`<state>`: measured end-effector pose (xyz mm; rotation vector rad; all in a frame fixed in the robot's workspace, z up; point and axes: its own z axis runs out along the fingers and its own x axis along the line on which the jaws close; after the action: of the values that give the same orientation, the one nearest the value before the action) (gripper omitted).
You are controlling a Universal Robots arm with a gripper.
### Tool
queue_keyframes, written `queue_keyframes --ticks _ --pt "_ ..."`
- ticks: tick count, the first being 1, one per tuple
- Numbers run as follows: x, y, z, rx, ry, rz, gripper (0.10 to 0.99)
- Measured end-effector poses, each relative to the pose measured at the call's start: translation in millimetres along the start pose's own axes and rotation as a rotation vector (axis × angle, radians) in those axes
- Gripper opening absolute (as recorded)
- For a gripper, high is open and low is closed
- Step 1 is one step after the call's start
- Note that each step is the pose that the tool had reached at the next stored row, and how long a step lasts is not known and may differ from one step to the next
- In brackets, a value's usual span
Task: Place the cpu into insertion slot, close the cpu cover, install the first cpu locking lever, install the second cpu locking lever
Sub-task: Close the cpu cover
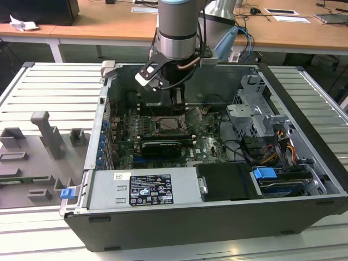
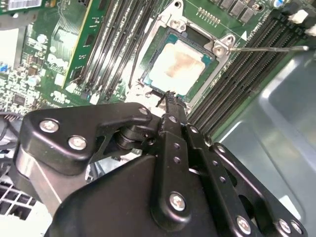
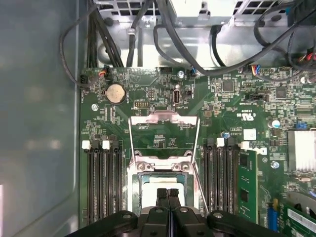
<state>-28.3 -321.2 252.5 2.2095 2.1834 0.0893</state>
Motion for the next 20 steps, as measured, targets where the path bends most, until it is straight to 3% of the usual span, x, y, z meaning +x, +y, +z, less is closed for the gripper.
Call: queue_keyframes --ticks 1,6,12,20 --pt "0.1 0.3 -3.7 0.0 -0.0001 0.0 0.106" --pt "0.1 2.0 -4.0 0.0 0.0001 0.0 0.106" --pt "0.2 16.3 -3.0 0.0 0.0 0.0 0.106" --pt "0.4 22.7 -4.7 0.0 0.0 0.0 0.106"
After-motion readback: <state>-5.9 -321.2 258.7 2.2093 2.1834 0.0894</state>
